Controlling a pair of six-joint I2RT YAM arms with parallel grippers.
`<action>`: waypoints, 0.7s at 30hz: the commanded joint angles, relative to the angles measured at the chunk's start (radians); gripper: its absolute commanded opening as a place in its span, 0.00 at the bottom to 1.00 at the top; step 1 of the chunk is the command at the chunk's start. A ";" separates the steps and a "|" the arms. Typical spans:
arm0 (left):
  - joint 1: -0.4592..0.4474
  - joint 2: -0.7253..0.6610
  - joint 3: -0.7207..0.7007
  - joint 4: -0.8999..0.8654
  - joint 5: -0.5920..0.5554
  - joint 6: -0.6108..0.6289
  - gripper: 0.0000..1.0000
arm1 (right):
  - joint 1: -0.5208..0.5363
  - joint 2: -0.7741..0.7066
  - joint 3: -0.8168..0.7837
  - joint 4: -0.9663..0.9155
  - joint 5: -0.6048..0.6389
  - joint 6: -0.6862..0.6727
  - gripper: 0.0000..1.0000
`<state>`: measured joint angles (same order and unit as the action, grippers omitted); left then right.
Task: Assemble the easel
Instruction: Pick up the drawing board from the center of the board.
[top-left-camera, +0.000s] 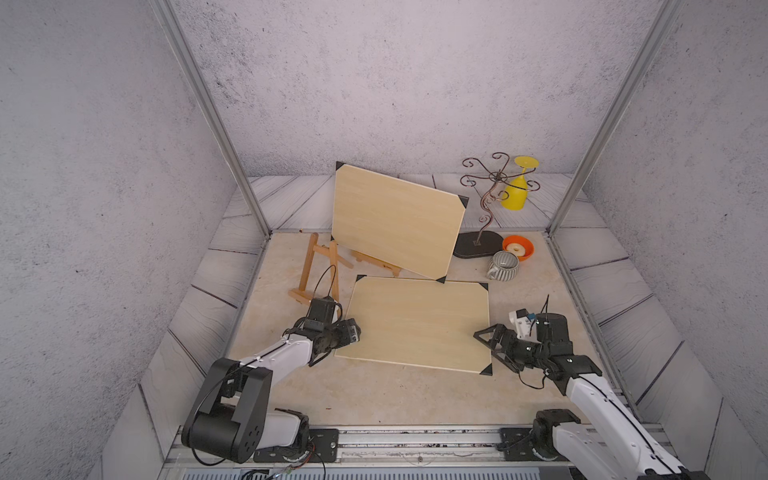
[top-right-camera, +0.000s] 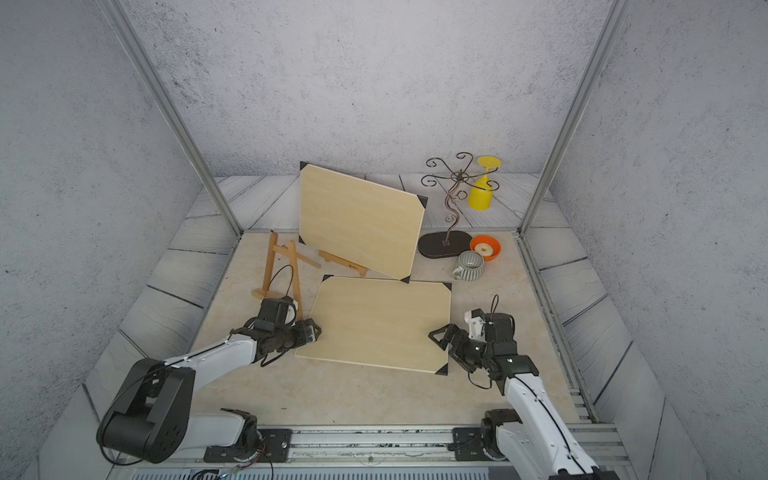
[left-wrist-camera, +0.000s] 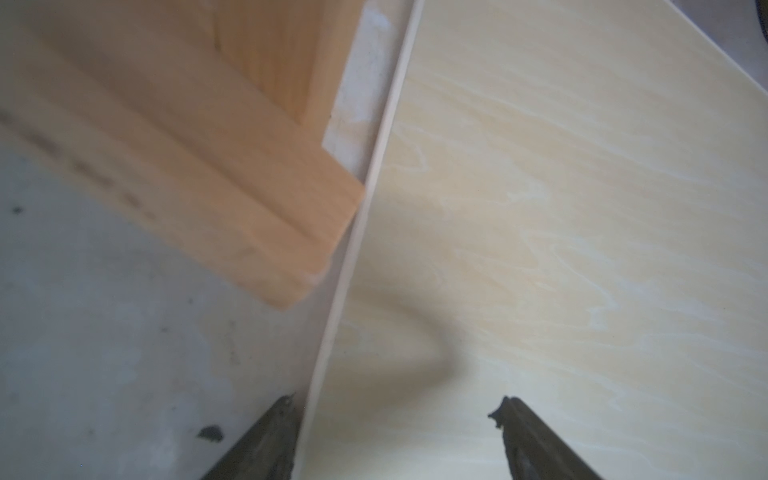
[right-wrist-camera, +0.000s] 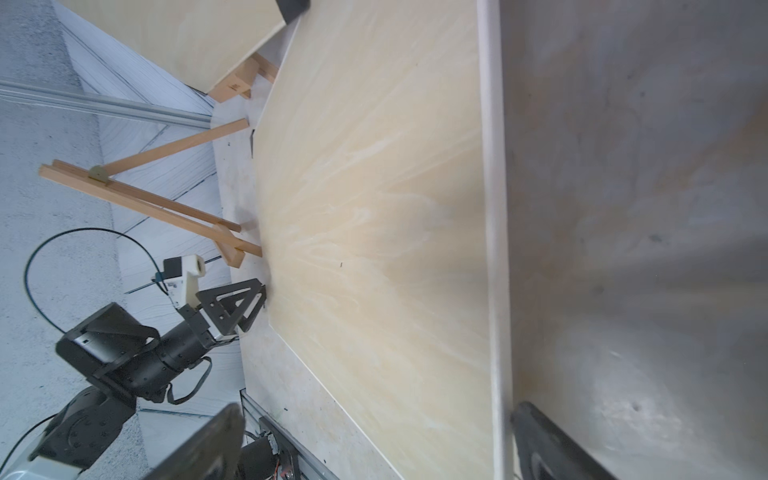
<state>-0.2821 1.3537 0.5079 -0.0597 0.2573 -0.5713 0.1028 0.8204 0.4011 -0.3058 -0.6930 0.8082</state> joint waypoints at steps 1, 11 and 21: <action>-0.047 0.055 -0.054 -0.201 0.280 -0.041 0.79 | 0.096 -0.039 0.041 0.231 -0.405 0.113 0.99; -0.047 0.079 -0.062 -0.173 0.326 -0.020 0.78 | 0.153 -0.023 0.069 0.276 -0.383 0.143 0.99; -0.048 0.066 -0.063 -0.177 0.339 -0.030 0.77 | 0.188 -0.101 0.058 0.385 -0.401 0.268 0.99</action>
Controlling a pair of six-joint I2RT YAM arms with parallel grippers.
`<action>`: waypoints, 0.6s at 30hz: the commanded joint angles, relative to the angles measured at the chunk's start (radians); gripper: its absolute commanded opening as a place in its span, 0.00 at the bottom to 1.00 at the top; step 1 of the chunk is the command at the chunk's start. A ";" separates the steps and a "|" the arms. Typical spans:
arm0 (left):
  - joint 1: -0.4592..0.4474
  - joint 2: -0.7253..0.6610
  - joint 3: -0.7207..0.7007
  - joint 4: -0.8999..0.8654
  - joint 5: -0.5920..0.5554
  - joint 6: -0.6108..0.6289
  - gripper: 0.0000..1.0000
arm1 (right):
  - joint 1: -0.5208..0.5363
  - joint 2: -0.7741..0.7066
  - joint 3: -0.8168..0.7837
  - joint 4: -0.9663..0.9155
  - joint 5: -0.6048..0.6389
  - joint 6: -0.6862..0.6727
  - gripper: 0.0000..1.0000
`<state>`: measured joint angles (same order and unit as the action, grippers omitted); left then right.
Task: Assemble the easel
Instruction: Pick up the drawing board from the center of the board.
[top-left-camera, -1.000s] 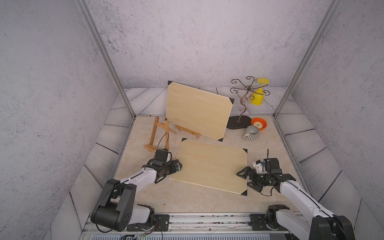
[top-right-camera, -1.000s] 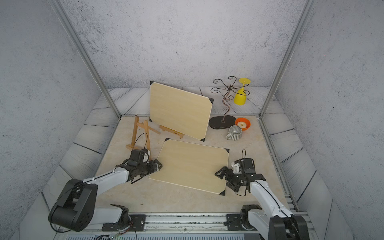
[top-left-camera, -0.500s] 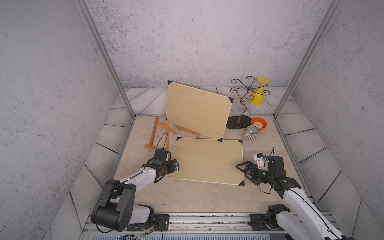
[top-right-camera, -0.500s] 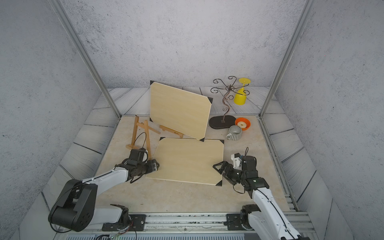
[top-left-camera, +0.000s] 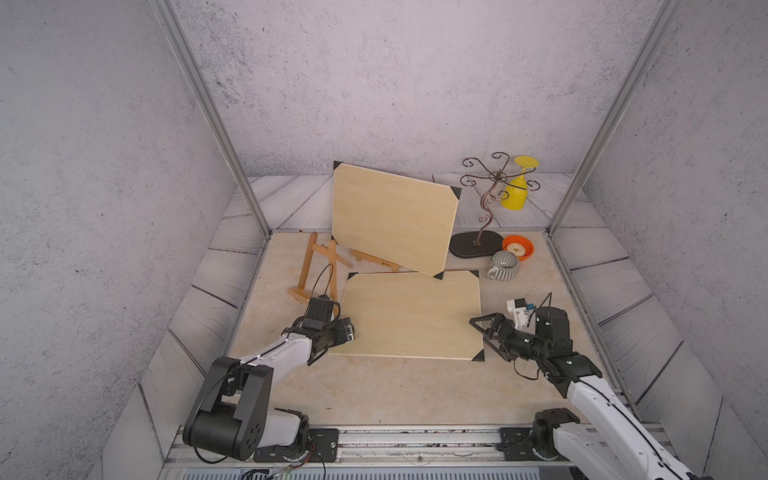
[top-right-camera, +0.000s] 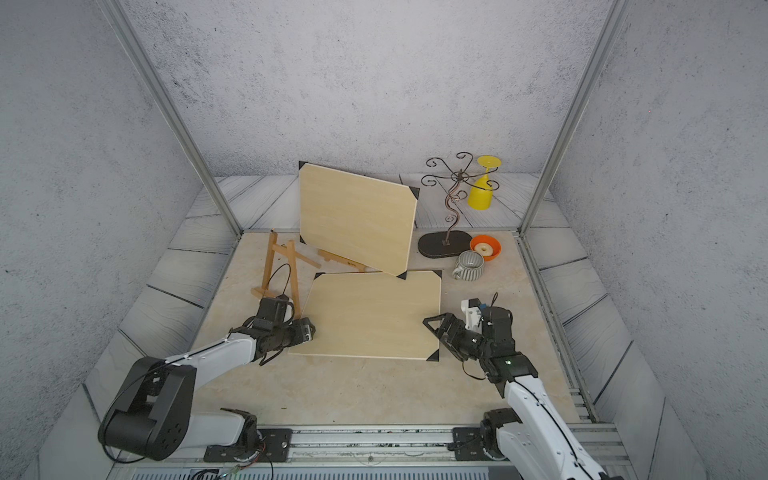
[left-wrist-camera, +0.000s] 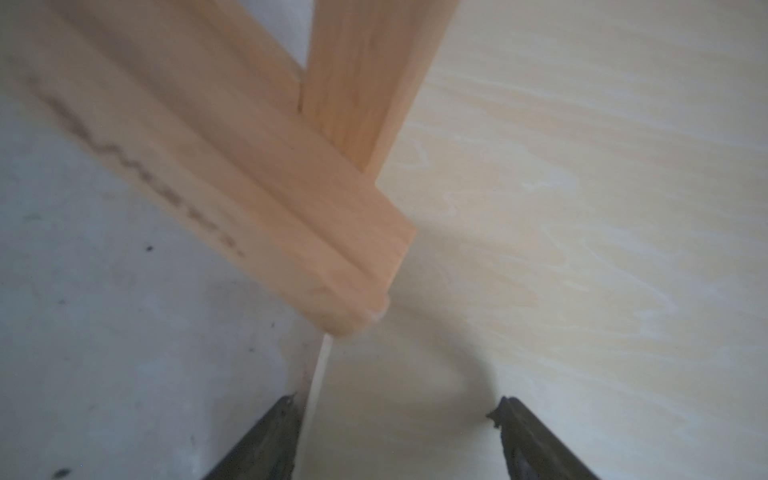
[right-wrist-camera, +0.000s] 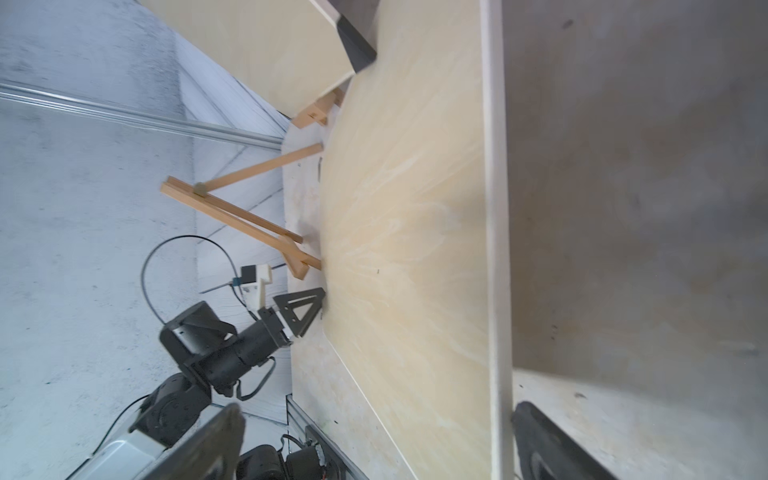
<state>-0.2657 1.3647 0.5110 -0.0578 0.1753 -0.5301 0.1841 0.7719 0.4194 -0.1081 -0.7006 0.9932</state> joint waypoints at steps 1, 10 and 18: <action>-0.066 0.053 -0.067 -0.181 0.422 -0.070 0.77 | 0.113 -0.060 0.045 0.154 -0.384 0.067 0.99; -0.070 0.054 -0.078 -0.186 0.403 -0.069 0.77 | 0.130 -0.005 0.096 -0.169 -0.215 -0.113 0.99; -0.070 0.049 -0.078 -0.200 0.387 -0.067 0.76 | 0.127 -0.090 0.155 -0.384 0.152 -0.114 0.83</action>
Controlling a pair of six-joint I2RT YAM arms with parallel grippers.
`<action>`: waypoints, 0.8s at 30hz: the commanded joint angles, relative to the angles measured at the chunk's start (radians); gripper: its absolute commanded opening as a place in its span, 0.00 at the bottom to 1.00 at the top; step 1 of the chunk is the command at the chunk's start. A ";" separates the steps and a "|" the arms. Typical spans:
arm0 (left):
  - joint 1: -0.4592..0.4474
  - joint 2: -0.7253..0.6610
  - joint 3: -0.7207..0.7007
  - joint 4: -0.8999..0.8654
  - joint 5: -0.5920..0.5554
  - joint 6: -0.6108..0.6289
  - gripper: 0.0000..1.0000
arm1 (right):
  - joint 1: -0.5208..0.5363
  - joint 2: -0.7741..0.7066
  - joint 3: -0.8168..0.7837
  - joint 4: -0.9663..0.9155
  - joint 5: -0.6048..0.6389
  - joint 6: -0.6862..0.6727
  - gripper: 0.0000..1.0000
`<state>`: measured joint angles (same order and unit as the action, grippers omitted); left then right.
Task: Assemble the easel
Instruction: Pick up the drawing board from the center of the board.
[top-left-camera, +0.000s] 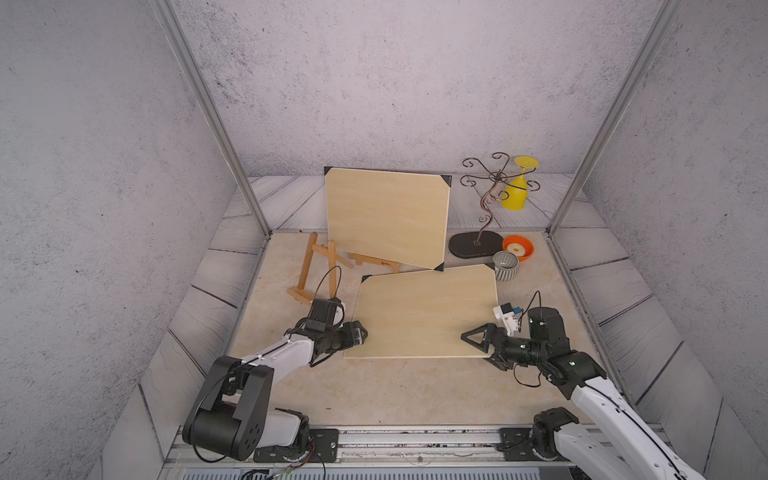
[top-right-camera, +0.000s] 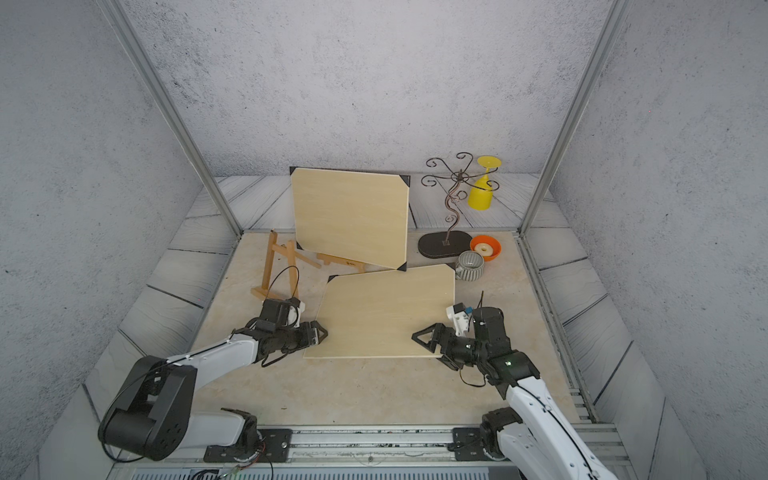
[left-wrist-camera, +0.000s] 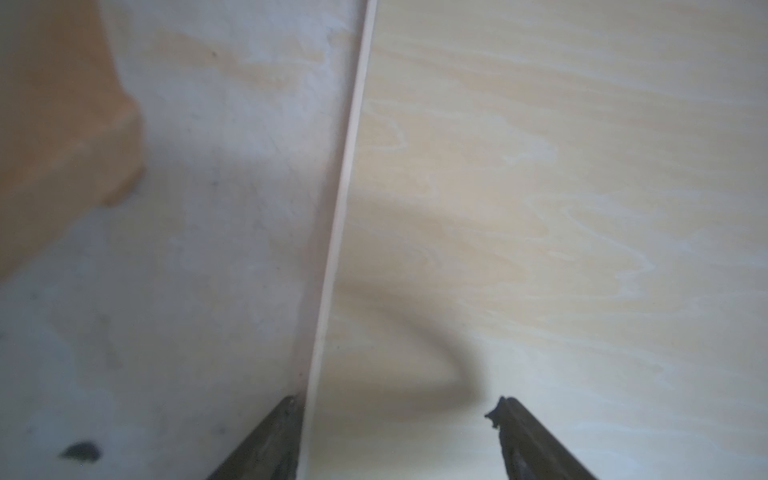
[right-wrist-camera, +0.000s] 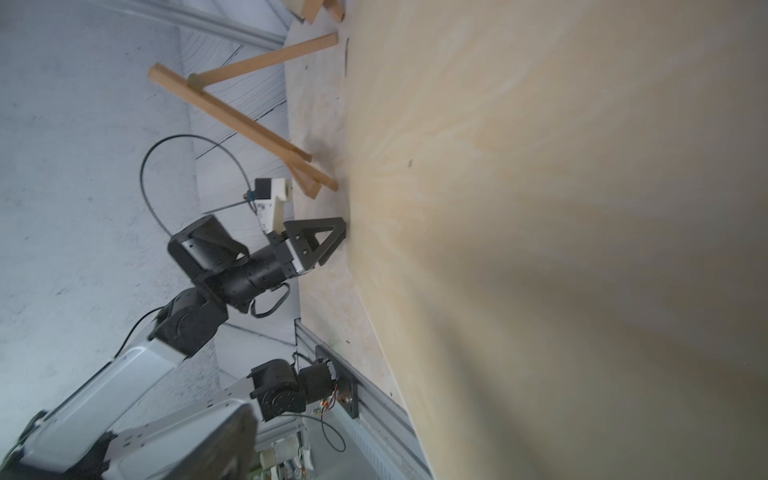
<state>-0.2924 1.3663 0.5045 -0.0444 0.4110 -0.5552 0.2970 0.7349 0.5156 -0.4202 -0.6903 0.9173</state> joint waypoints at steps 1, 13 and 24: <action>-0.044 0.045 -0.073 -0.208 0.152 -0.043 0.76 | 0.014 -0.069 0.066 -0.098 0.180 -0.046 0.83; -0.044 0.060 -0.075 -0.194 0.159 -0.046 0.76 | 0.014 -0.193 0.002 -0.109 0.314 0.017 0.47; -0.043 0.048 -0.071 -0.220 0.153 -0.040 0.76 | 0.014 -0.339 -0.060 -0.295 0.411 0.157 0.22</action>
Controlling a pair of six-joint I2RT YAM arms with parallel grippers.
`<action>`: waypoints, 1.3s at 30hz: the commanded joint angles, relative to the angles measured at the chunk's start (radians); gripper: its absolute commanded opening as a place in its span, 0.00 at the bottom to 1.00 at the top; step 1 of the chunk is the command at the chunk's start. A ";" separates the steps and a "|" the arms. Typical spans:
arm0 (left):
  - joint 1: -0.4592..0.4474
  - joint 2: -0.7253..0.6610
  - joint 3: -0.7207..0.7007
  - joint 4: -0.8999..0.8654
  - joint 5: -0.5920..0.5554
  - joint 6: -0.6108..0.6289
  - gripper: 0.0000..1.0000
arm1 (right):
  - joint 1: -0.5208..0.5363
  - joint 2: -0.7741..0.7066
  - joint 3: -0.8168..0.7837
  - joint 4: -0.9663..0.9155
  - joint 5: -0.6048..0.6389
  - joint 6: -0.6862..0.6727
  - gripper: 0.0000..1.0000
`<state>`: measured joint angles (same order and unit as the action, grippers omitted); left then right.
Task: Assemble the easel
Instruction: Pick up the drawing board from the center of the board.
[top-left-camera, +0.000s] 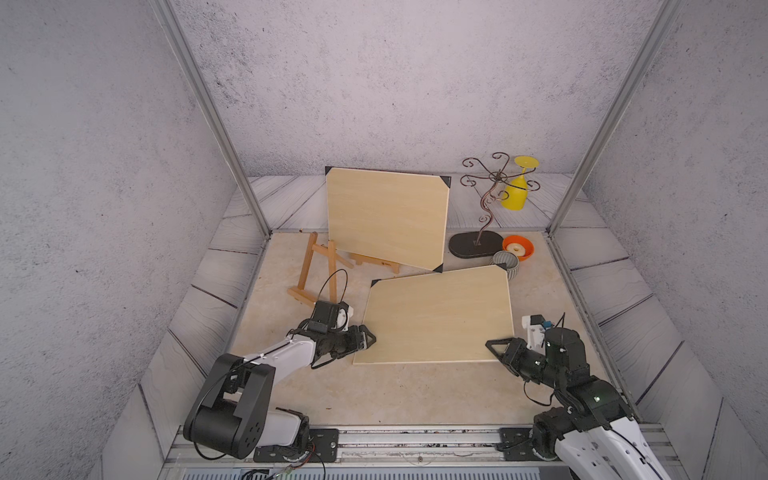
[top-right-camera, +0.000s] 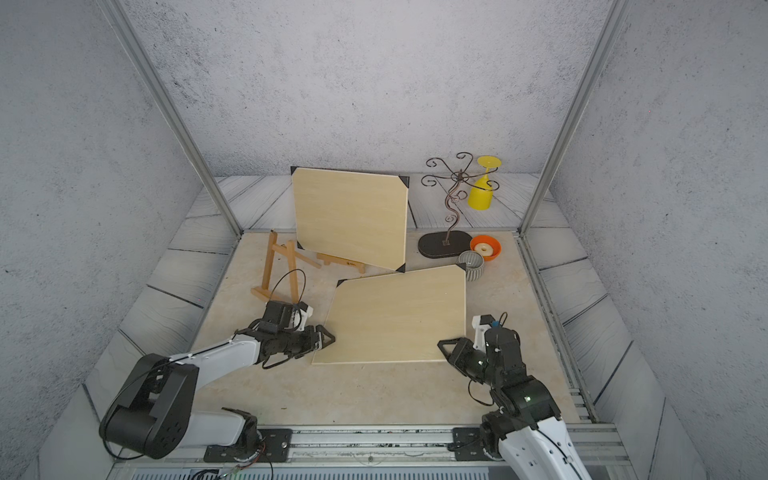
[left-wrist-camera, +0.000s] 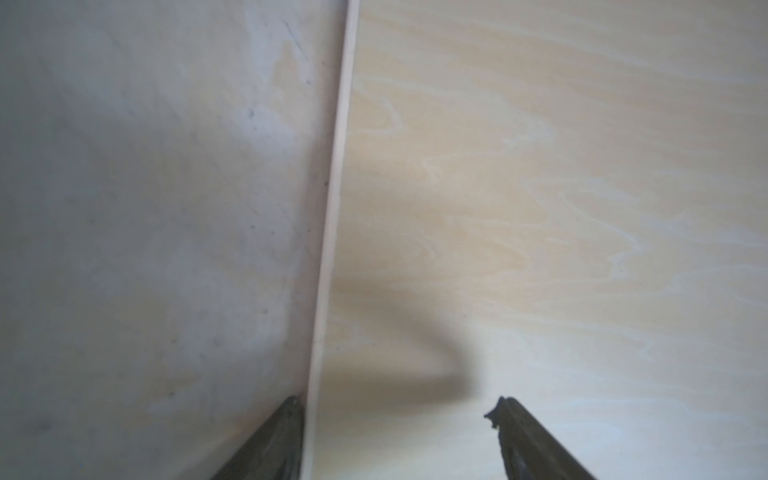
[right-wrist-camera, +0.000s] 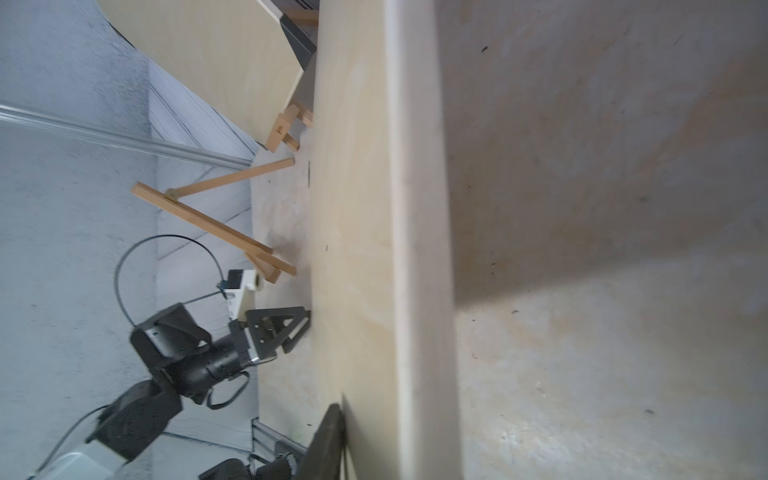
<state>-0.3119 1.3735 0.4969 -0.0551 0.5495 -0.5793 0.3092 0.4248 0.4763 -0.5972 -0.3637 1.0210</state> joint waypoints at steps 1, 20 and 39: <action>-0.024 0.038 -0.064 -0.211 0.015 -0.017 0.76 | 0.002 -0.050 -0.017 -0.132 0.094 0.062 0.19; -0.026 -0.039 -0.047 -0.249 0.003 -0.033 0.74 | 0.002 -0.149 0.092 -0.248 0.082 0.076 0.11; -0.026 -0.469 0.077 -0.498 -0.059 -0.076 0.74 | 0.002 -0.097 0.400 -0.339 0.035 -0.208 0.00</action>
<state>-0.3305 0.9482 0.5220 -0.5003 0.4934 -0.6487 0.3103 0.3023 0.8078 -0.9733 -0.3122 0.9859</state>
